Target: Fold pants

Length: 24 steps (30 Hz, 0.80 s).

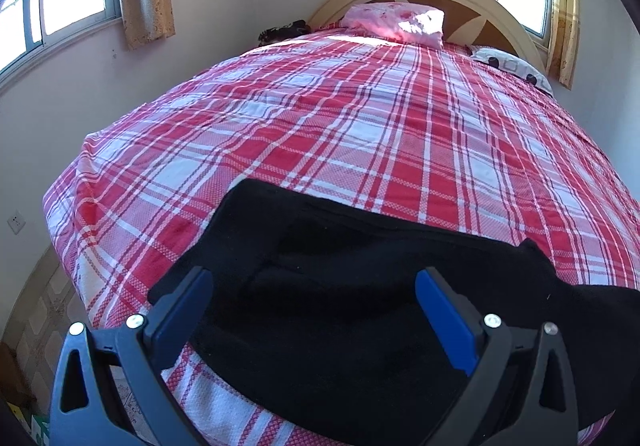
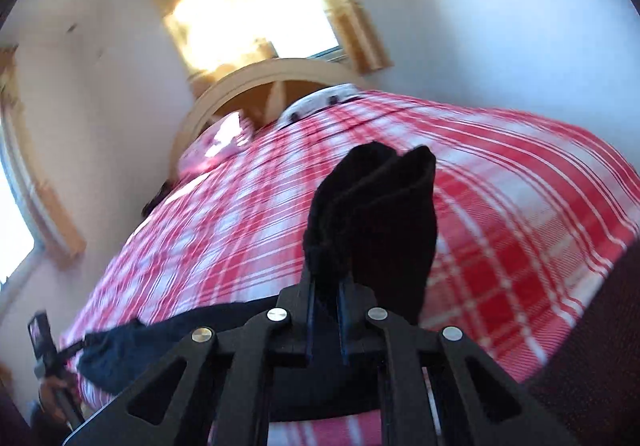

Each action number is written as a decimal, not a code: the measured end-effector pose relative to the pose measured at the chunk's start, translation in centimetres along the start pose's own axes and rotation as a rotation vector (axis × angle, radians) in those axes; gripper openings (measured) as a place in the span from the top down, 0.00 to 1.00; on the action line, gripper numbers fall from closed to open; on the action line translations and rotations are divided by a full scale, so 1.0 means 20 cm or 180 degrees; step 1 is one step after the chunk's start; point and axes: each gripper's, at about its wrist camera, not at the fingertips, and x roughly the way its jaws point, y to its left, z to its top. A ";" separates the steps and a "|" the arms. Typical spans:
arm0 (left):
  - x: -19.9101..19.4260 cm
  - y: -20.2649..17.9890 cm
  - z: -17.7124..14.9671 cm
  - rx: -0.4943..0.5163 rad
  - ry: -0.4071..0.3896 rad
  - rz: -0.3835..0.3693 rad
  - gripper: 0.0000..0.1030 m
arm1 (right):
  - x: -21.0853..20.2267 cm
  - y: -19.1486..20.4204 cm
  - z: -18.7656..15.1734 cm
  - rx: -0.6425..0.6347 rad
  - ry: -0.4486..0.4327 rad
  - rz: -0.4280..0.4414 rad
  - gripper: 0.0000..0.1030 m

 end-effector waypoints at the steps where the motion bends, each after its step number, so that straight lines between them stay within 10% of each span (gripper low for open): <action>1: 0.00 -0.01 0.00 0.0015 -0.0005 -0.0016 0.00 | 0.03 0.09 -0.02 -0.0142 0.0049 0.0065 0.91; 10: -0.08 -0.19 -0.07 0.0424 -0.0117 -0.0401 0.00 | 0.25 0.66 -0.40 -0.1234 0.0470 0.0376 0.91; 24: -0.22 -0.69 -0.22 0.1178 -0.0088 -0.1248 0.00 | 0.38 0.92 -0.70 -0.1731 0.0622 0.0543 0.90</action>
